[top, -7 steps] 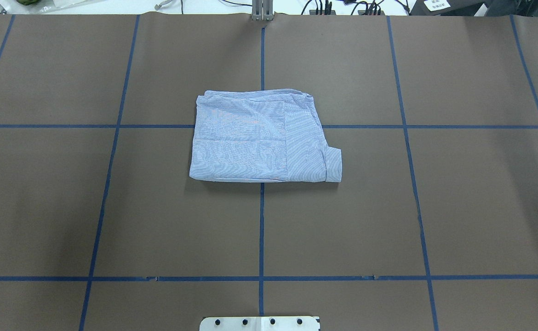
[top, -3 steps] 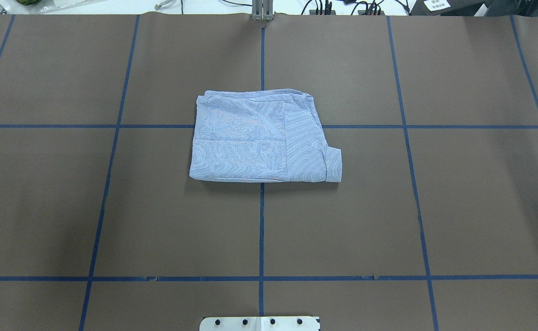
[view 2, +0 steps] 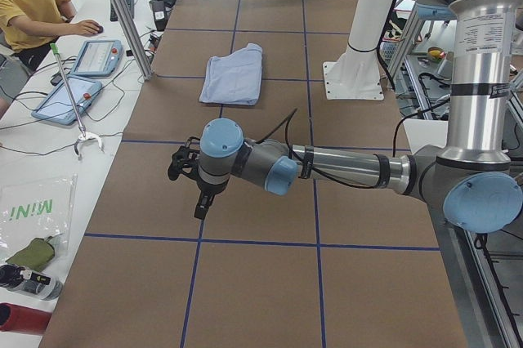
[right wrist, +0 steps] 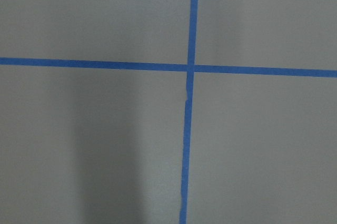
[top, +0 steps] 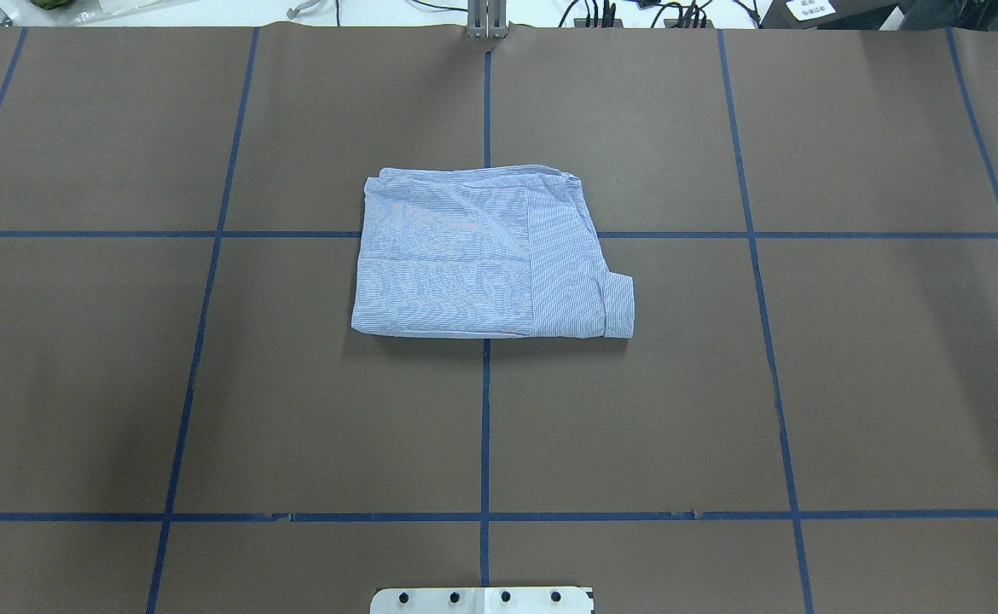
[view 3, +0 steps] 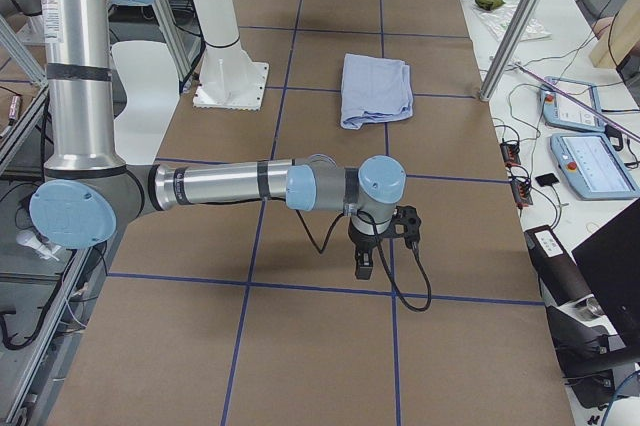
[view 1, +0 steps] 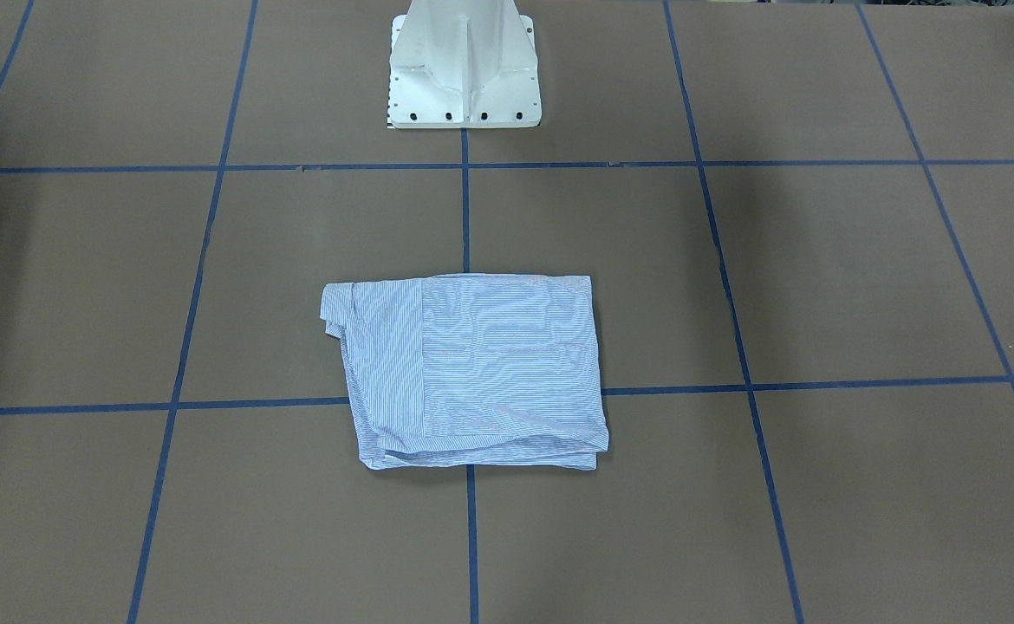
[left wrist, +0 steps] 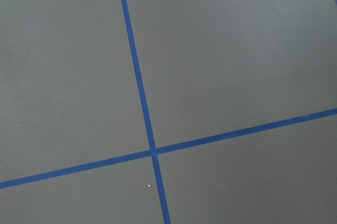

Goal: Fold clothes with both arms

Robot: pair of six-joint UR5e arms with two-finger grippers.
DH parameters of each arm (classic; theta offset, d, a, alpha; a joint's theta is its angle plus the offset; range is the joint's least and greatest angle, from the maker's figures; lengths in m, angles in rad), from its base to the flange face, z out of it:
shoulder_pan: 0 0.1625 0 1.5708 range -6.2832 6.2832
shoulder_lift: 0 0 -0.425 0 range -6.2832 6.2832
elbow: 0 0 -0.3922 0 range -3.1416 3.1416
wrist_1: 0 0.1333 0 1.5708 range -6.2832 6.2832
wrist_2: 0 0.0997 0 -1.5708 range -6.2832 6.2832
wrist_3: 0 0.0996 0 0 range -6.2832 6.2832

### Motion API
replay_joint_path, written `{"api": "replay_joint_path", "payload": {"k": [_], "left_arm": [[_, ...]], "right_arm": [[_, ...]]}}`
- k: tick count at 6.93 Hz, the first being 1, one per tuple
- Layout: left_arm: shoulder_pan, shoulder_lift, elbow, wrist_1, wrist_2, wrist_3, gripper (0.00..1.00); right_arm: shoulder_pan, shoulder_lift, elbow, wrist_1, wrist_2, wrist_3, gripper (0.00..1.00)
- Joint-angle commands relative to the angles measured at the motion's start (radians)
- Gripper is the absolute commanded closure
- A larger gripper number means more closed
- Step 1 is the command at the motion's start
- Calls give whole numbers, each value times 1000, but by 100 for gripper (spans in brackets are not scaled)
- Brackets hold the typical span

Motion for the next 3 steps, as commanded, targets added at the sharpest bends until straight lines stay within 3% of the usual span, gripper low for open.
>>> {"api": "replay_joint_path", "payload": {"k": [1,3], "left_arm": [[0,1,-1,-1,-5,0,0],[0,7,0,0,-43,0,0]], "right_arm": [[3,-3,5,-3,-30,-7,0],[2,-3,-6,-3,-25,8,0]]}}
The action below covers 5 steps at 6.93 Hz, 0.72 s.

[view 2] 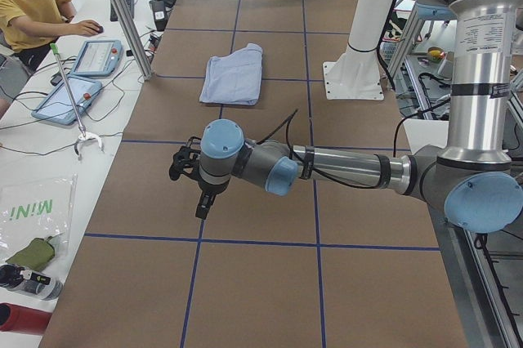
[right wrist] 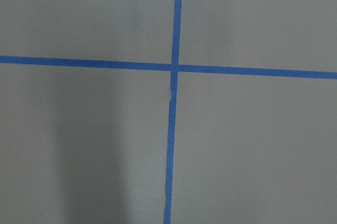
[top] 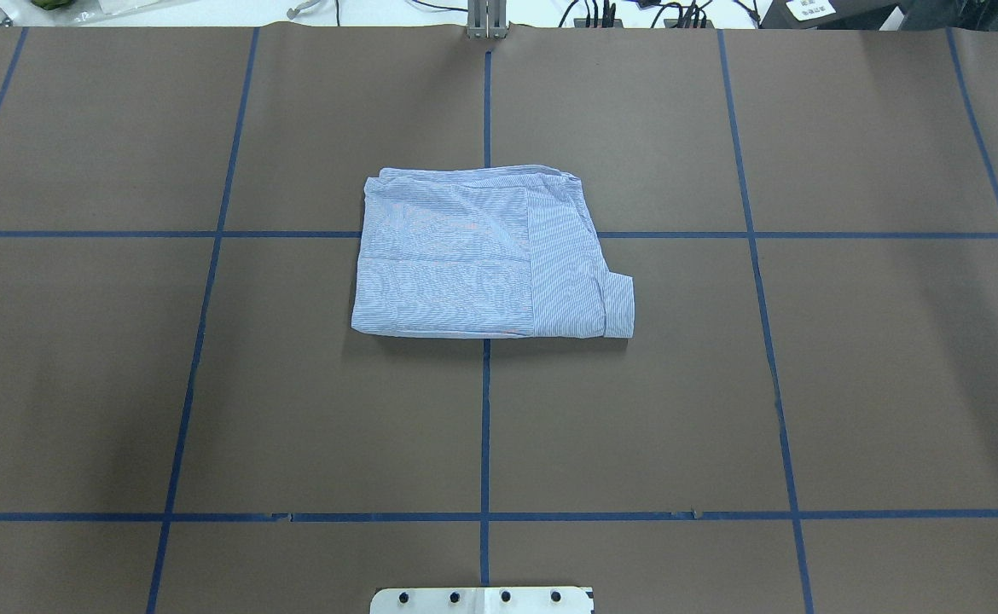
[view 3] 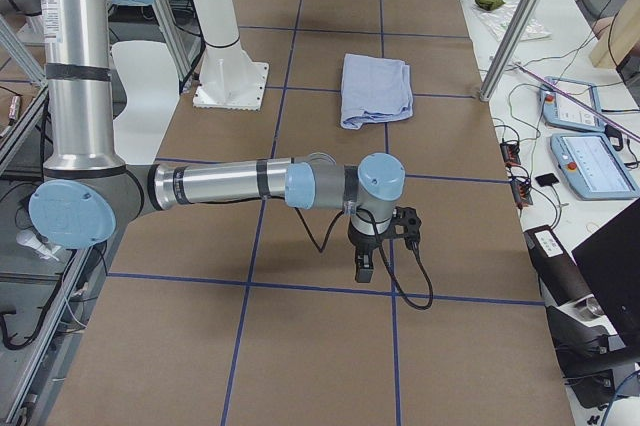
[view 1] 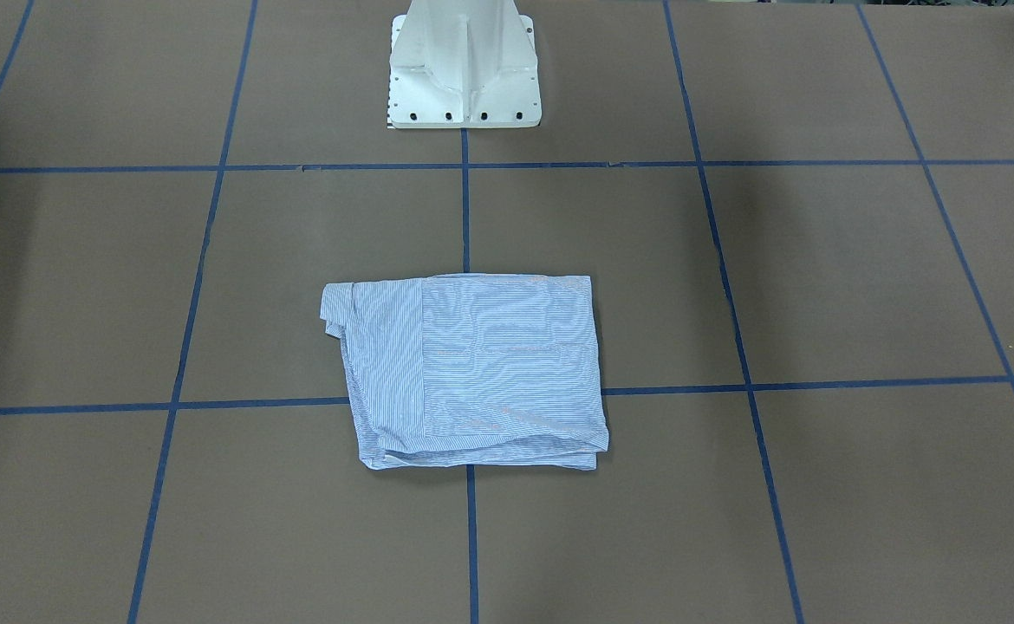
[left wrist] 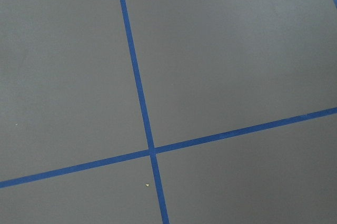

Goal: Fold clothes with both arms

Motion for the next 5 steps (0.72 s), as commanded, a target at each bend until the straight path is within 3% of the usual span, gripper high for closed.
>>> {"api": "replay_joint_path", "payload": {"k": [1,3,5], "left_arm": [[0,1,0,1,-12,0,0],[0,-2,0,1,-6,-3,0],[0,-3,2,1,-2,-5,0]], "right_arm": [[0,-1,-14,1,3,8,0],[0,-3,-69,7,78,5,0],[-2,3,-39,10,63,-2,0]]}}
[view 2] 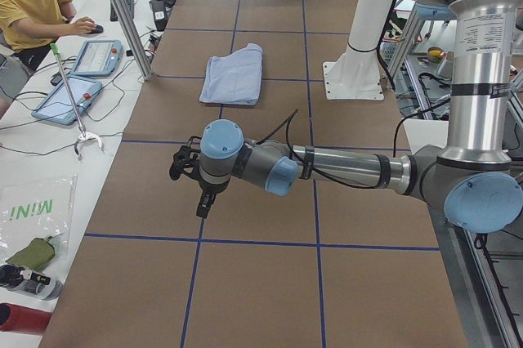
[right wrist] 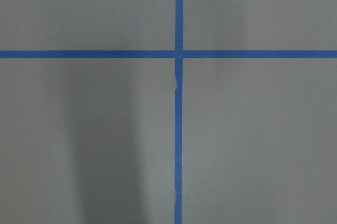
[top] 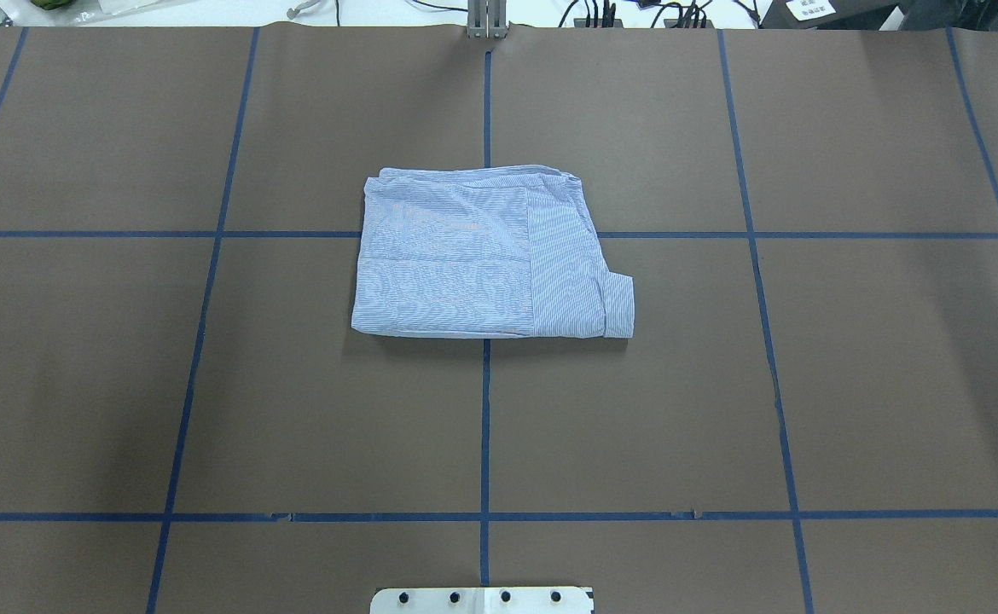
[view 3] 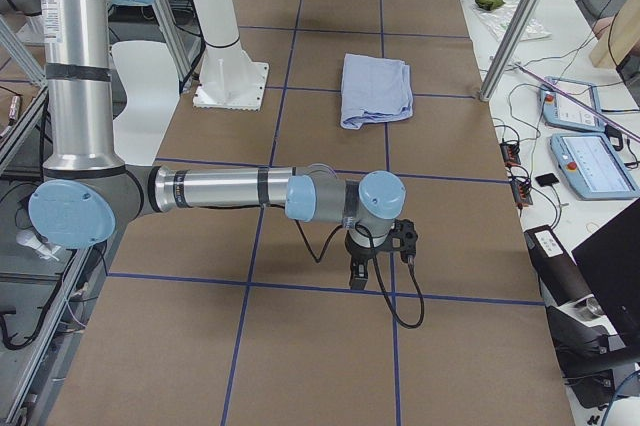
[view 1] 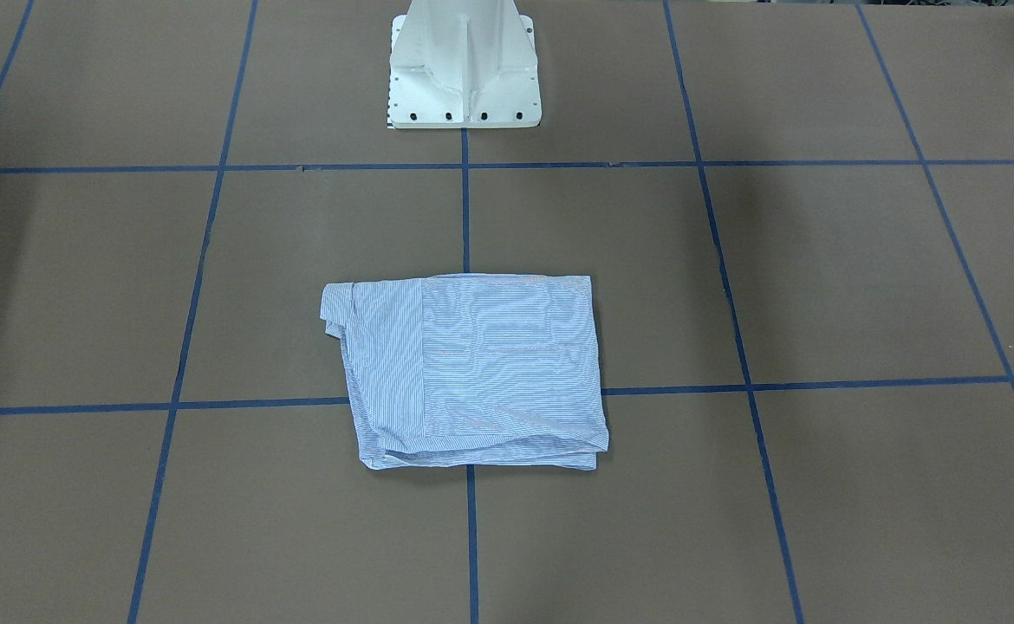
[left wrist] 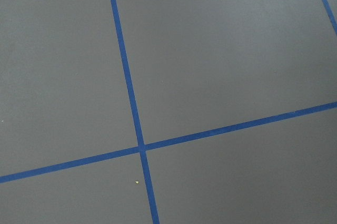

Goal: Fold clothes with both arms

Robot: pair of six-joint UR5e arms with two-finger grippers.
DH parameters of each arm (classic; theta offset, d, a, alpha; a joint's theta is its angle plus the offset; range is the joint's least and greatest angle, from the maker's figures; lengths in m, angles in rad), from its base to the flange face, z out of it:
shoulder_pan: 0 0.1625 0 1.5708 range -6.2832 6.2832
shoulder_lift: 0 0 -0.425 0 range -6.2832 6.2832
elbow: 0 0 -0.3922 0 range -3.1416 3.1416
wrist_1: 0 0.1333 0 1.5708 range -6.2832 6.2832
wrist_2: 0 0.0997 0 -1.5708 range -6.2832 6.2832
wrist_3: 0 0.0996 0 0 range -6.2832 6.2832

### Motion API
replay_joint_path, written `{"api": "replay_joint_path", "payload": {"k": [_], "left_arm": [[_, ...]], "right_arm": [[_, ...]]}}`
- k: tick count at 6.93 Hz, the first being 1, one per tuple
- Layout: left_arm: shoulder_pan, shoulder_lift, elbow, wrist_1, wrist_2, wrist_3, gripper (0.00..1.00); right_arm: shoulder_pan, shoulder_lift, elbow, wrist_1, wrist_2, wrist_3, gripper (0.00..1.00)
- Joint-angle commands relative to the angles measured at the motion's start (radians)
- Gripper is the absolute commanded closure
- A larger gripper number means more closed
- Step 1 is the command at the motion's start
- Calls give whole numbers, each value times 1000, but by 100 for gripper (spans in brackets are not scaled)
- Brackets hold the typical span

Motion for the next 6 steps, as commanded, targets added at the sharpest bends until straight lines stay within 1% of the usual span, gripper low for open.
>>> {"api": "replay_joint_path", "payload": {"k": [1,6], "left_arm": [[1,-1,-1,0,2,-1,0],[1,-1,1,0,3,1,0]], "right_arm": [[-1,3,15,3,-21,-7,0],[-4,3,10,1,-25,0,0]]}}
